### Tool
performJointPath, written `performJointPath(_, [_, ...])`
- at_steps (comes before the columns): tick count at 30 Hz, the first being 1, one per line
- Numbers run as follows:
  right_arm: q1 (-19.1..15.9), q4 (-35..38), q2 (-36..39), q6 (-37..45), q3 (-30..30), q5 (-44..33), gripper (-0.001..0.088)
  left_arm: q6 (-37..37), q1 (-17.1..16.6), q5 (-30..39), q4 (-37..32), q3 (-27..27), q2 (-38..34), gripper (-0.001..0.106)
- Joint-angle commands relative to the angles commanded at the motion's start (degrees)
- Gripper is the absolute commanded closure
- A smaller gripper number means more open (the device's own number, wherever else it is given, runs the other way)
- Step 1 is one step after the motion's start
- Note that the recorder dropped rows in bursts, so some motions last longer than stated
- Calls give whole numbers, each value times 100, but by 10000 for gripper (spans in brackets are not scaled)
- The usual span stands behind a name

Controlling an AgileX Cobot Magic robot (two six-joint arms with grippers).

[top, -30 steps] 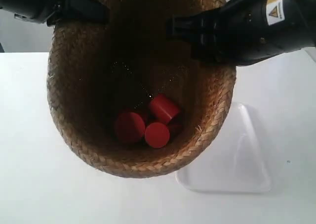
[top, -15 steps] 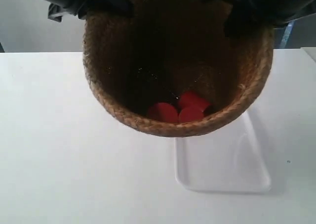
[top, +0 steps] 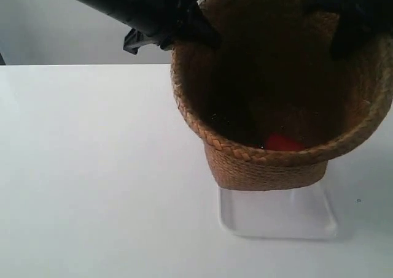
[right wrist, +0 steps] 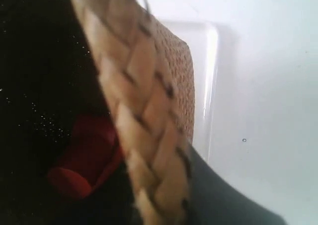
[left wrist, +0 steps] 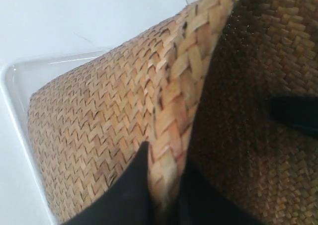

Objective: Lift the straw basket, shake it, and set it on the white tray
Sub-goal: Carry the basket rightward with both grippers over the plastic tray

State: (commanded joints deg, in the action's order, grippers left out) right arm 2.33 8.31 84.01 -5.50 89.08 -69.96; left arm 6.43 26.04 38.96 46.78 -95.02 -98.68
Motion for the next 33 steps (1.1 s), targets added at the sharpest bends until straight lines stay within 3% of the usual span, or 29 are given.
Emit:
performJointPath(5, [-290,82,373,282,0,0,868,129,0,-200,63,-36,-441,1053])
performJointPath(12, [-290,81,870,364,-54,0,868,116,0,-541,-69,-36,-506,1053])
performJointPath(25, [-290,58,871,376,-66,0,868,-308,0,-456,119,-36,-814,1053])
performJointPath(33, [-290,22,1051,376,-563,0,868,-389,0,-508,108,-36,-814,1053])
